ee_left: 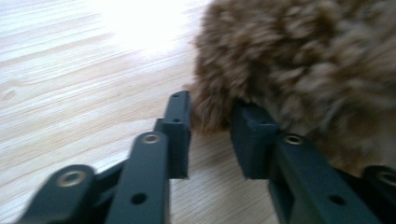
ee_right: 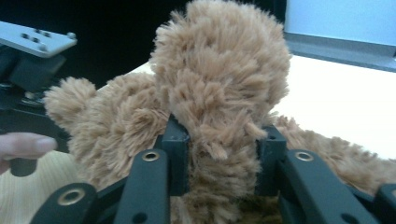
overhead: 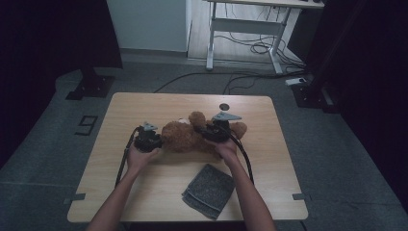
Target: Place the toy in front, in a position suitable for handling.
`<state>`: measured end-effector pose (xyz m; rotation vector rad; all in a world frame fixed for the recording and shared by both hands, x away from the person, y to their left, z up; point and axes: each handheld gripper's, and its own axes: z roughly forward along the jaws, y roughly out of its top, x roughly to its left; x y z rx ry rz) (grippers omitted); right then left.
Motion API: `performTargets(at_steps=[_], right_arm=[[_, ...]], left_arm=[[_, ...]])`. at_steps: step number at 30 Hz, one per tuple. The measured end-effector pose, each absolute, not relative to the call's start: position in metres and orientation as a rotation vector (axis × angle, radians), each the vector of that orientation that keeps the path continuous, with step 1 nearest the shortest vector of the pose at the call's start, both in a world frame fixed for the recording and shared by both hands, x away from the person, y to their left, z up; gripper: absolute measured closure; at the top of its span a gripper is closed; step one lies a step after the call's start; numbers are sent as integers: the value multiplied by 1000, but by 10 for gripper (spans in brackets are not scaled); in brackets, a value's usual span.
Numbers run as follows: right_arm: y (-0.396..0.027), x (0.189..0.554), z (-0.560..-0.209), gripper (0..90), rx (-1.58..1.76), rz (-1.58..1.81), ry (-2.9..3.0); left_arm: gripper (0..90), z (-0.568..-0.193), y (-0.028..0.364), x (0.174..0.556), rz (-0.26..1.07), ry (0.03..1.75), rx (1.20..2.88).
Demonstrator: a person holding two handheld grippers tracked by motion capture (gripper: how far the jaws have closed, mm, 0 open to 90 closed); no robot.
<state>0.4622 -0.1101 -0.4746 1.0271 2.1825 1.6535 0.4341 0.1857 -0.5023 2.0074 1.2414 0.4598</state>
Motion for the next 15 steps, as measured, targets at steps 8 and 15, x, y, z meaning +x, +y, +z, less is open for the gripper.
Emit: performTargets(at_steps=[8, 15], right_arm=[[-110, 462, -477, 531, 1068, 1616, 2200], [-107, 457, -474, 379, 1120, 1620, 2193]], left_arm=[[556, -485, 212, 407, 482, 1237, 1917], [449, -488, 214, 379, 424, 1202, 1899]])
